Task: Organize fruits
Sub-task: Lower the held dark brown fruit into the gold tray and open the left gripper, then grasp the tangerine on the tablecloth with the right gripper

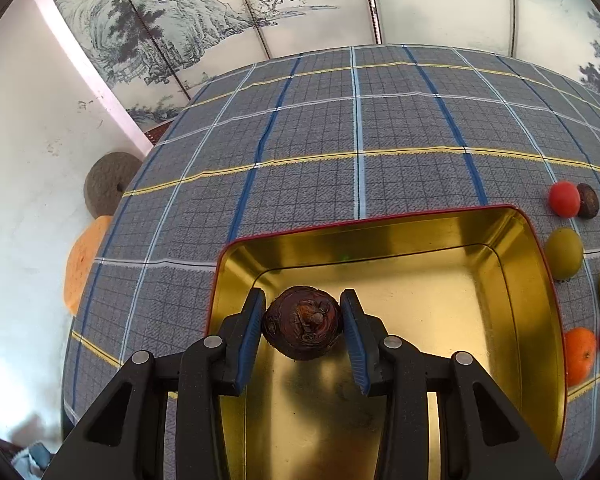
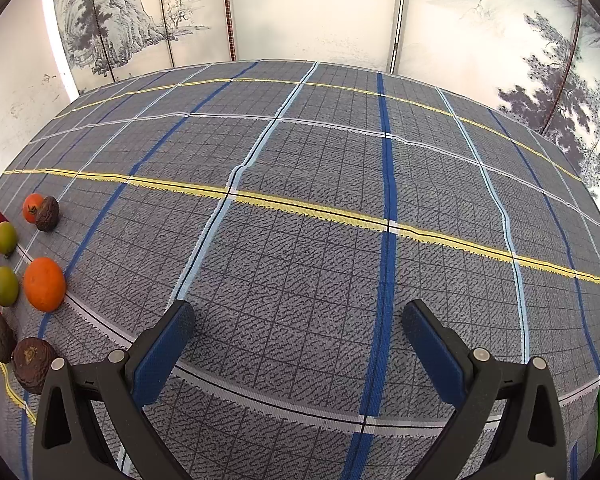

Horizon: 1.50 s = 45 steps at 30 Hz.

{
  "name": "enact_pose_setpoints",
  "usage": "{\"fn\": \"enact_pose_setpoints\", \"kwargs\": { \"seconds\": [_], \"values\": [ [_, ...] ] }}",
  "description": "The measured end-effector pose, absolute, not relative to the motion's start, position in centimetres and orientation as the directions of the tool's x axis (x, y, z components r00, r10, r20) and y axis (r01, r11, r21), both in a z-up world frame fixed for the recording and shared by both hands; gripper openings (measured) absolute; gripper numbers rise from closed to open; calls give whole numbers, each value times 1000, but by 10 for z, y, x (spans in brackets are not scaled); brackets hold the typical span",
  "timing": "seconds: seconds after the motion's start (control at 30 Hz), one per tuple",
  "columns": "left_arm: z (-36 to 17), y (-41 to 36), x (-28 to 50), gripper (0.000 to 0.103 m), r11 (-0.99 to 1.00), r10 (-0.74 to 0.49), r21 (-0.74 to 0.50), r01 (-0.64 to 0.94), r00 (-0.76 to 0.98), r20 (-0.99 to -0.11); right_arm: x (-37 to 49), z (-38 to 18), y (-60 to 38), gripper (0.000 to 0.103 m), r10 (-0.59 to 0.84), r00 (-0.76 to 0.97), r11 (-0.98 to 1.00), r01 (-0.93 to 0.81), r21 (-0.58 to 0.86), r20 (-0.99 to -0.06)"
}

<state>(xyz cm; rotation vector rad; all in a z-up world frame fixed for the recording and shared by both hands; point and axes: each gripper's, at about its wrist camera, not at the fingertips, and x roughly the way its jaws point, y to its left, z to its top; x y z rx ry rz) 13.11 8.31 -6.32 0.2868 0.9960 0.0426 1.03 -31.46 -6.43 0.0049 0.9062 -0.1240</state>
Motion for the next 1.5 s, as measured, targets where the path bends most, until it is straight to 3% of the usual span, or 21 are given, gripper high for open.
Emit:
{"fn": "enact_pose_setpoints", "kwargs": {
  "seconds": [0.13, 0.2, 0.23, 0.47, 0.6, 0.73, 1.03, 1.13, 1.2, 1.37, 1.5],
  "values": [
    [-59, 82, 130, 42, 958, 170, 271, 97, 569, -805, 10, -65, -315, 103, -105, 610, 993, 110, -48, -785],
    [-53, 80, 129, 49, 957, 165, 272, 102, 582, -797, 10, -64, -315, 103, -105, 610, 993, 110, -48, -785],
    [-49, 80, 127, 54, 960, 153, 260, 102, 586, -796, 10, -65, -315, 103, -105, 610, 993, 110, -48, -785],
    [-8, 74, 89, 57, 986, 44, 138, 92, 661, -749, 10, -65, -315, 103, -105, 610, 993, 111, -47, -785],
    [10, 62, 48, 72, 992, 9, 97, 84, 709, -705, 15, -62, -316, 103, -110, 609, 992, 120, -45, -785],
    [22, 57, -2, 77, 995, -18, 64, 79, 755, -656, 14, -62, -318, 103, -111, 609, 991, 126, -43, -785],
    [19, 65, -73, 77, 997, -80, -42, 72, 710, -699, -9, -63, -314, 103, -115, 612, 990, 136, -39, -782],
    [14, 67, -87, 77, 999, -46, -18, 46, 719, -693, -31, -49, -311, 100, -96, 688, 990, 138, 0, -719],
    [12, 69, -93, 77, 999, -40, -19, 37, 718, -695, -47, -30, -295, 82, -16, 752, 996, 68, 53, -659],
    [10, 73, -97, 77, 995, -100, -88, 53, 707, -701, -55, 21, -178, 81, 333, 697, 915, -403, 37, -635],
    [15, 77, -104, 77, 989, -137, -133, 62, 717, -683, -34, 24, -90, 78, 445, 556, 783, -622, 4, -702]
  ]
}}
